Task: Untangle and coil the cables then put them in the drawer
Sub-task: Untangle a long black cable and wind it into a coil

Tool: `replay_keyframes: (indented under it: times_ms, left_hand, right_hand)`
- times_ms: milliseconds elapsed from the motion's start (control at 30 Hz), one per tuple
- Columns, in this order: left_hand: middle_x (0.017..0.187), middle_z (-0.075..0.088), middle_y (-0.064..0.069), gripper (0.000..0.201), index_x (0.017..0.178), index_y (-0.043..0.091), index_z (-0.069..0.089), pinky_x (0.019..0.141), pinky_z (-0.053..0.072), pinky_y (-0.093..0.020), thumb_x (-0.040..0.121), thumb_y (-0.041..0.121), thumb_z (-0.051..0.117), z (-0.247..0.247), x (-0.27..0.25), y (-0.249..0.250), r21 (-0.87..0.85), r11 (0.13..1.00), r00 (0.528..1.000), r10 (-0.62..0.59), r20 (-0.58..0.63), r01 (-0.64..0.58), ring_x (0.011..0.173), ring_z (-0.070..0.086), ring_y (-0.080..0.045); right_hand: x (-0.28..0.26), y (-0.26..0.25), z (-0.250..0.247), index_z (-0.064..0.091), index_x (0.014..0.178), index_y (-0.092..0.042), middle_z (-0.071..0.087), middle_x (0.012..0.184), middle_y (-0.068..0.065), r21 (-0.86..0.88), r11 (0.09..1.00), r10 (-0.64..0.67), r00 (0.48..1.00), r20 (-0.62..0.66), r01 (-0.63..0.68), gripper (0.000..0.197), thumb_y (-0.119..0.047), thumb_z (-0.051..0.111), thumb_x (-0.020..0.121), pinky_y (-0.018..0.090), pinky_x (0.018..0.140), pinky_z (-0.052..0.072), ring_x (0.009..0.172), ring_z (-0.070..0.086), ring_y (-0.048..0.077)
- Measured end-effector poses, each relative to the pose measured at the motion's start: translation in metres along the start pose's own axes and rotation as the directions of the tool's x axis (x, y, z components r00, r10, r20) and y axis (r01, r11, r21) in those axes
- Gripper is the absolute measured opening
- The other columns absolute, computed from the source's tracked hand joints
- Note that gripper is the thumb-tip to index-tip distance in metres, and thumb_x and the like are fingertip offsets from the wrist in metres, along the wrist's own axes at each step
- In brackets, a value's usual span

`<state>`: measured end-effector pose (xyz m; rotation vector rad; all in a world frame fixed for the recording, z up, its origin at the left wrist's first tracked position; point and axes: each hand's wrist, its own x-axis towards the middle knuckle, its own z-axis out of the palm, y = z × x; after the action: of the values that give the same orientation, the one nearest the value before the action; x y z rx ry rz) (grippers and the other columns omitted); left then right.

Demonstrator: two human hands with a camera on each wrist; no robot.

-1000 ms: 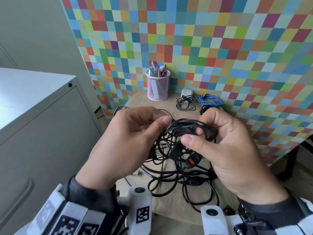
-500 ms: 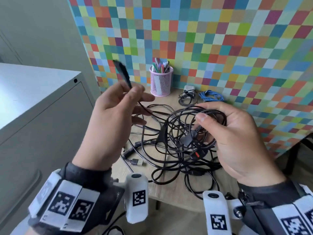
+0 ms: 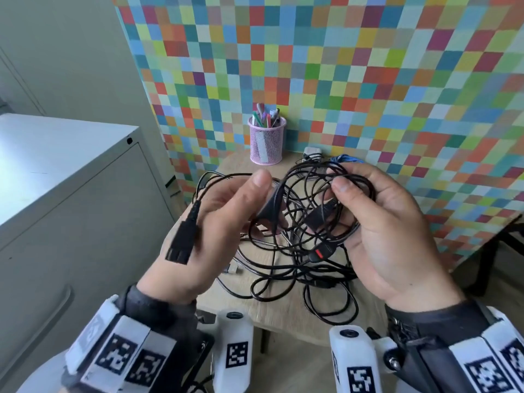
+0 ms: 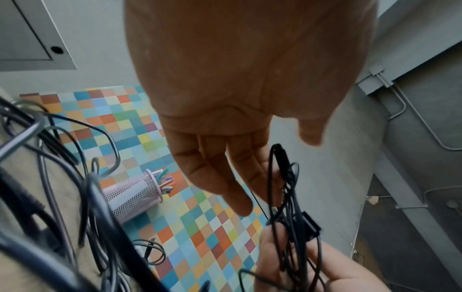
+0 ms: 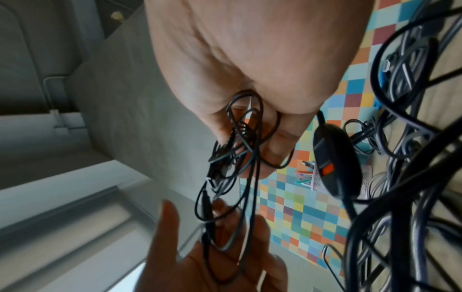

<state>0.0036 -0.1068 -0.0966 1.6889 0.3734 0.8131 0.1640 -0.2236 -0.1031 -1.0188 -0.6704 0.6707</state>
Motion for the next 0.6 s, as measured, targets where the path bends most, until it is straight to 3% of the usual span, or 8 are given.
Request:
replay_keyframes:
  times_ms: [67, 133, 233, 333, 467, 600]
  left_hand:
    - [0.073, 0.074, -0.009, 0.041, 0.079, 0.01, 0.069, 0.068, 0.054, -0.038, 0.082, 0.051, 0.068, 0.001, 0.0, 0.0, 0.089, 0.996, 0.999, 0.03, -0.033, -0.027, 0.069, 0.07, -0.022]
    - [0.071, 0.073, -0.007, 0.03, 0.079, 0.01, 0.067, 0.069, 0.052, -0.036, 0.089, 0.038, 0.07, 0.002, 0.002, 0.0, 0.098, 0.992, 0.99, 0.09, -0.11, -0.079, 0.068, 0.067, -0.019]
    - [0.065, 0.064, -0.005, 0.02, 0.084, 0.012, 0.064, 0.068, 0.054, -0.038, 0.097, 0.026, 0.057, 0.003, 0.005, 0.003, -0.226, 0.967, 0.967, 0.061, -0.249, -0.119, 0.064, 0.065, -0.023]
    - [0.059, 0.047, 0.0, 0.016, 0.095, 0.009, 0.057, 0.052, 0.048, -0.025, 0.101, 0.021, 0.049, -0.001, 0.008, 0.01, -0.457, 0.885, 0.96, -0.044, -0.277, -0.091, 0.051, 0.054, -0.016]
    - [0.06, 0.046, 0.0, 0.015, 0.102, 0.012, 0.057, 0.046, 0.041, -0.023, 0.107, 0.015, 0.043, -0.004, 0.011, 0.008, -0.415, 0.909, 0.958, -0.085, -0.275, -0.039, 0.05, 0.048, -0.015]
    - [0.065, 0.062, -0.003, 0.015, 0.1, 0.014, 0.055, 0.048, 0.045, -0.023, 0.108, 0.014, 0.042, -0.003, 0.013, 0.005, -0.393, 0.919, 0.959, -0.115, -0.26, 0.003, 0.053, 0.057, -0.015]
  right_hand:
    - [0.0, 0.002, 0.0, 0.076, 0.095, -0.023, 0.071, 0.089, 0.008, -0.077, 0.996, -0.044, 0.999, 0.007, 0.045, 0.007, -0.02, 0.075, 0.088, 0.057, 0.086, 0.053, 0.087, 0.064, 0.028]
    - [0.001, 0.002, -0.001, 0.078, 0.093, -0.024, 0.071, 0.086, 0.006, -0.122, 0.989, -0.079, 0.997, 0.009, 0.08, 0.005, -0.024, 0.075, 0.088, 0.053, 0.088, 0.054, 0.086, 0.065, 0.026]
    - [0.005, -0.002, -0.005, 0.079, 0.088, -0.019, 0.069, 0.081, 0.007, -0.135, 0.989, -0.065, 0.998, -0.023, 0.061, 0.011, -0.028, 0.073, 0.083, 0.038, 0.065, 0.058, 0.07, 0.064, 0.021]
    - [0.009, -0.003, -0.013, 0.078, 0.093, -0.014, 0.066, 0.08, 0.012, -0.138, 0.99, -0.047, 0.997, -0.066, 0.037, 0.016, -0.023, 0.072, 0.08, 0.03, 0.048, 0.056, 0.062, 0.06, 0.024]
    - [0.011, 0.001, -0.013, 0.072, 0.089, -0.013, 0.064, 0.074, 0.008, -0.127, 0.991, -0.036, 0.998, -0.047, 0.03, 0.009, -0.008, 0.066, 0.093, 0.033, 0.057, 0.059, 0.063, 0.065, 0.022]
    - [0.007, 0.002, -0.008, 0.064, 0.091, -0.012, 0.068, 0.081, 0.008, 0.029, 0.998, 0.052, 0.997, 0.064, -0.054, 0.006, -0.016, 0.063, 0.086, 0.036, 0.066, 0.061, 0.069, 0.068, 0.021]
